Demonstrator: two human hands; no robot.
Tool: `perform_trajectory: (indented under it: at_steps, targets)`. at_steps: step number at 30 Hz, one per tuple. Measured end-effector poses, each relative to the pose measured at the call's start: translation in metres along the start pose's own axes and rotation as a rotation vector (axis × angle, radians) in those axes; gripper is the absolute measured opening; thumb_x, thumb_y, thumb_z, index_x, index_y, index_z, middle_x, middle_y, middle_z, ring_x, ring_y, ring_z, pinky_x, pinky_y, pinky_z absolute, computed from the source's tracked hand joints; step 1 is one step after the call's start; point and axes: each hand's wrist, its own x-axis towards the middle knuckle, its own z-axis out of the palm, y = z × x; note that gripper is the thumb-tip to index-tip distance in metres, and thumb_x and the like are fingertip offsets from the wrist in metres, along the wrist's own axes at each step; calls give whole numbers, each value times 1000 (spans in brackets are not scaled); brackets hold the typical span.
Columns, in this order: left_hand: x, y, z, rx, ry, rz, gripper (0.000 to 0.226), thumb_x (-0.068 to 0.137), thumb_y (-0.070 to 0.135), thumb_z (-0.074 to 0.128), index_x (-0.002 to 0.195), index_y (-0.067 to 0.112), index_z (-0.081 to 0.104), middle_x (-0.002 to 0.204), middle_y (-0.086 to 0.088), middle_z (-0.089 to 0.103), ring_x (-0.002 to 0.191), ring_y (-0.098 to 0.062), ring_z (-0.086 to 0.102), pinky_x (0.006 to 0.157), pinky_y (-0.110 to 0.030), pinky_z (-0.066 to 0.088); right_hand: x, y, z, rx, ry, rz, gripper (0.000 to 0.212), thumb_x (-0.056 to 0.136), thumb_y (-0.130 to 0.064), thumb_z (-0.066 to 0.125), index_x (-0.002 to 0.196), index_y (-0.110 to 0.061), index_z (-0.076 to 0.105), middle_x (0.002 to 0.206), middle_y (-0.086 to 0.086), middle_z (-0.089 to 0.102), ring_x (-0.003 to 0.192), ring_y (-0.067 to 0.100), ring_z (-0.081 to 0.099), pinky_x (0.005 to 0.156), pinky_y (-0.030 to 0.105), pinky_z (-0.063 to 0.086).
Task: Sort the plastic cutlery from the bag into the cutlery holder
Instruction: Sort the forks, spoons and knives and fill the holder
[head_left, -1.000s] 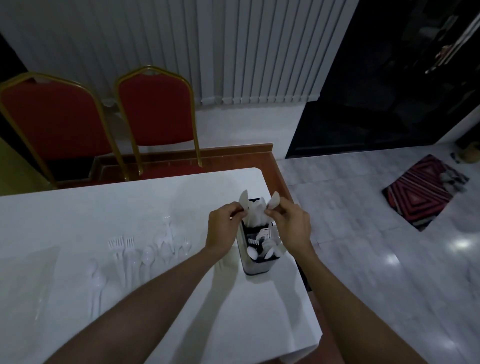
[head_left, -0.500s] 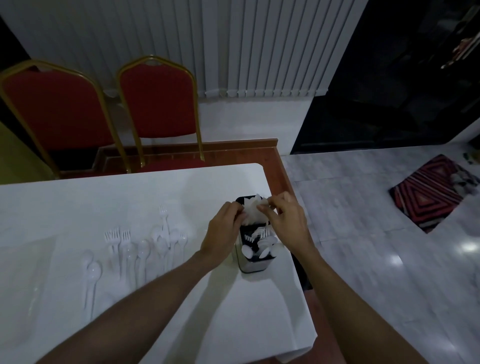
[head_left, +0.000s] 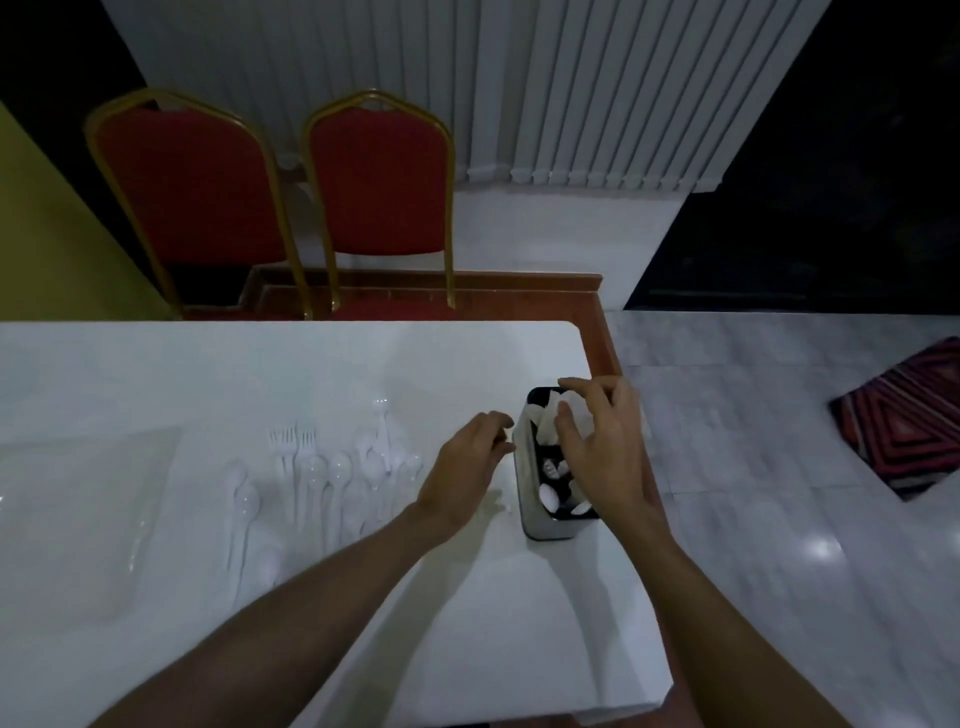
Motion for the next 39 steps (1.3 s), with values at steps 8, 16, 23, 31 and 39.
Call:
perform_trajectory:
  at_steps: [8,16,23,31,39]
  targets:
    - [-42,-98,-50,75,36,-427,11,89,16,62,98,10,64,94,-6,65,91,-22,58,81,-31,45,-10,-50,72,237,-260,72,15,91,-8,60,102,-11,70,91,2,70,76,12,67,72,26,57]
    - [-62,-144,-50,50,-56,-579,10,84,17,68,88,7,69,86,-10,69,84,-24,64,79,-38,51,-63,-12,151,-283,-571,473,32,92,1,43,124,2,48,120,19,52,107,32,56,84,34,45]
    - [-46,-132,-22,234,-212,-662,31,82,47,64,83,17,70,84,0,63,91,-18,54,68,-34,51,-58,6,173,-157,-467,783,39,103,-12,21,132,8,38,135,29,40,110,32,48,65,-9,28]
    - [-42,-125,3,386,-238,-728,31,86,41,58,80,12,68,80,-3,58,94,-22,53,66,-34,47,-45,2,170,-30,-488,1021,35,99,-7,31,130,1,47,133,23,48,93,15,49,57,1,37]
    - [-47,-138,-28,-22,21,-647,20,88,20,57,72,13,48,68,-3,55,65,-20,54,58,-31,41,-42,-16,170,-228,-636,767,41,94,-22,50,123,1,35,110,21,58,84,29,56,65,31,42]
